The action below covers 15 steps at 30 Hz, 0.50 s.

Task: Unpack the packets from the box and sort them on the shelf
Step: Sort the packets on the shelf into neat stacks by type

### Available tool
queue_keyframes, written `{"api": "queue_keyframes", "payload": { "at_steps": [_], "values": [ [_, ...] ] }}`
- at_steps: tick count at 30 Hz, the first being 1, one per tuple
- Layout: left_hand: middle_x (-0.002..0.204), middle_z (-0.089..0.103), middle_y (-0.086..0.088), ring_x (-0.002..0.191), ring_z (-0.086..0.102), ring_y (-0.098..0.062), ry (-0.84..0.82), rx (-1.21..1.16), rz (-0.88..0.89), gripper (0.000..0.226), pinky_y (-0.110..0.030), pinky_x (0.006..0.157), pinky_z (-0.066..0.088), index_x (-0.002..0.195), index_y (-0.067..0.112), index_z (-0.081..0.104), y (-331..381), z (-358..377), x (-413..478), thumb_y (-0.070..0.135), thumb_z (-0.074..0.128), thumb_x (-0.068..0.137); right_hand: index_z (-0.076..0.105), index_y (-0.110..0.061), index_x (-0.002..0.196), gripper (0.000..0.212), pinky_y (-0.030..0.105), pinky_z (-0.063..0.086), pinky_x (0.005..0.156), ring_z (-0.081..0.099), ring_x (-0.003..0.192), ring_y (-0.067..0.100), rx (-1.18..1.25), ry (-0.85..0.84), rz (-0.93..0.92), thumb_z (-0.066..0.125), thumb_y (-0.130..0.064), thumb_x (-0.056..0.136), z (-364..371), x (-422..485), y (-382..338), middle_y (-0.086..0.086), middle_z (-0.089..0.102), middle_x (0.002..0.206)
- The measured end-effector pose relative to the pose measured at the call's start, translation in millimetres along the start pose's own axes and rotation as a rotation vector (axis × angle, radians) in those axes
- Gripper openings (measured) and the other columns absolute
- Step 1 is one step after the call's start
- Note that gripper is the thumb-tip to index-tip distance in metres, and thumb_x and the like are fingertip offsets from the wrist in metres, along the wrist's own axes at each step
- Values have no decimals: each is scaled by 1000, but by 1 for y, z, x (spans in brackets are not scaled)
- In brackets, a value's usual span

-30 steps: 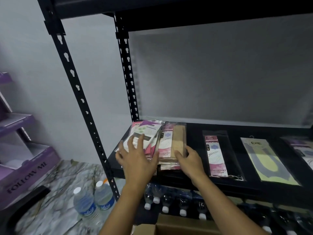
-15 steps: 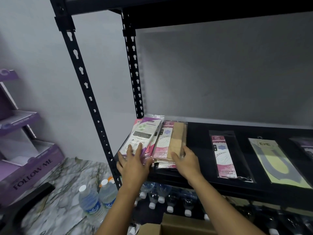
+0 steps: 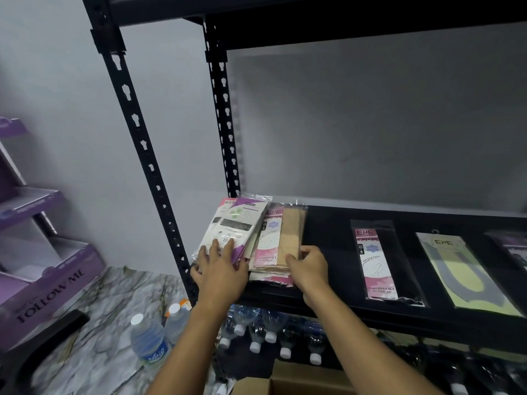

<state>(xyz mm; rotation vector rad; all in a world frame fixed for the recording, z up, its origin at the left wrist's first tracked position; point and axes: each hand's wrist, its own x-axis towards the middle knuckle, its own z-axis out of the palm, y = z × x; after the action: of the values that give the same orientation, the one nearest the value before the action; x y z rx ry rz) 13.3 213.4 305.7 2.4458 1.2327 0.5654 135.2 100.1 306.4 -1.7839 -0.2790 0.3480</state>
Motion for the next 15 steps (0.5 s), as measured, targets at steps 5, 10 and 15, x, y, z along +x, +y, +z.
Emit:
{"api": "queue_keyframes", "payload": {
  "at_steps": [5,10,15],
  "values": [
    [161,16,2,150,-6,-22,82,17,67,57,-57,116,0,147,30,33,8,5,-5,49,43,94,47,-11,117,30,33,55,79,62,96,22,66,47,36,55,-6,88,-12,0,-1,10,61,114],
    [144,40,4,137,20,-19,174,-104,237,45,-49,112,17,134,28,49,35,13,-29,44,52,92,41,-11,130,41,25,47,75,59,97,19,207,57,73,49,-1,91,-33,-6,4,8,59,119],
    [144,35,16,135,26,-7,-27,-115,542,55,-36,106,21,142,38,39,73,40,-51,54,51,91,39,-12,129,41,24,47,73,61,95,18,254,125,46,47,-2,91,-60,-11,14,7,63,113]
  ]
}}
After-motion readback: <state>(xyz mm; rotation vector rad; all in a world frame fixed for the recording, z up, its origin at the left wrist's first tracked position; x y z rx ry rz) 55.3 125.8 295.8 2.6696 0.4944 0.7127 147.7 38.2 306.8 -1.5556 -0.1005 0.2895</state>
